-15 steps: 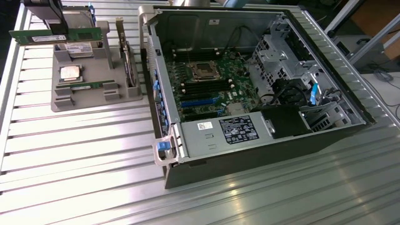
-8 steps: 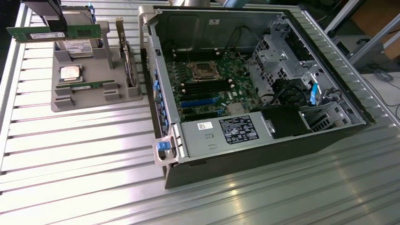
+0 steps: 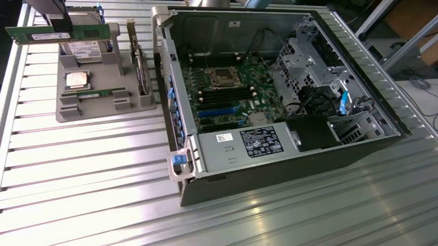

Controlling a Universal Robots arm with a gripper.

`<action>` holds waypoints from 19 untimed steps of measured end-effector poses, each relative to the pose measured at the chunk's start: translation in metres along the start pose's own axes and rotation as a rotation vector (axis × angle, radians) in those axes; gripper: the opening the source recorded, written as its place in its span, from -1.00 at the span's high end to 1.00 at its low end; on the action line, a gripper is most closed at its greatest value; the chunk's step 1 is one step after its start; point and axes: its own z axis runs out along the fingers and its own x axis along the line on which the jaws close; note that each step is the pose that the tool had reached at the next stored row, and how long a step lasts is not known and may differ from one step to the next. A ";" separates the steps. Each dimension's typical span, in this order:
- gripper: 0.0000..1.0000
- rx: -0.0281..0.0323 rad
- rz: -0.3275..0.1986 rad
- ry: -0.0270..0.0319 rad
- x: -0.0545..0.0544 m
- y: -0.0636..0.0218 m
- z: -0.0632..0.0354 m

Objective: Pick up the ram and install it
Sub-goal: 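Pick up the ram and move it above insertion slot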

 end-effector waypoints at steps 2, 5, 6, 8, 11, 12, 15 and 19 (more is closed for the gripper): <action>0.76 -0.0001 0.000 0.0000 0.000 0.0000 -0.0011; 0.76 0.0002 0.000 -0.0001 0.000 0.0000 -0.0016; 0.76 0.0000 0.000 0.0000 0.000 0.0000 -0.0017; 0.76 -0.0001 0.000 0.0000 0.000 0.0001 -0.0018; 0.76 -0.0002 0.000 0.0001 0.000 -0.0003 -0.0019; 0.76 -0.0002 0.000 0.0001 0.000 -0.0011 -0.0019; 0.76 -0.0001 0.000 0.0001 0.000 -0.0058 -0.0020; 0.76 0.0000 0.000 0.0000 0.001 -0.0168 -0.0023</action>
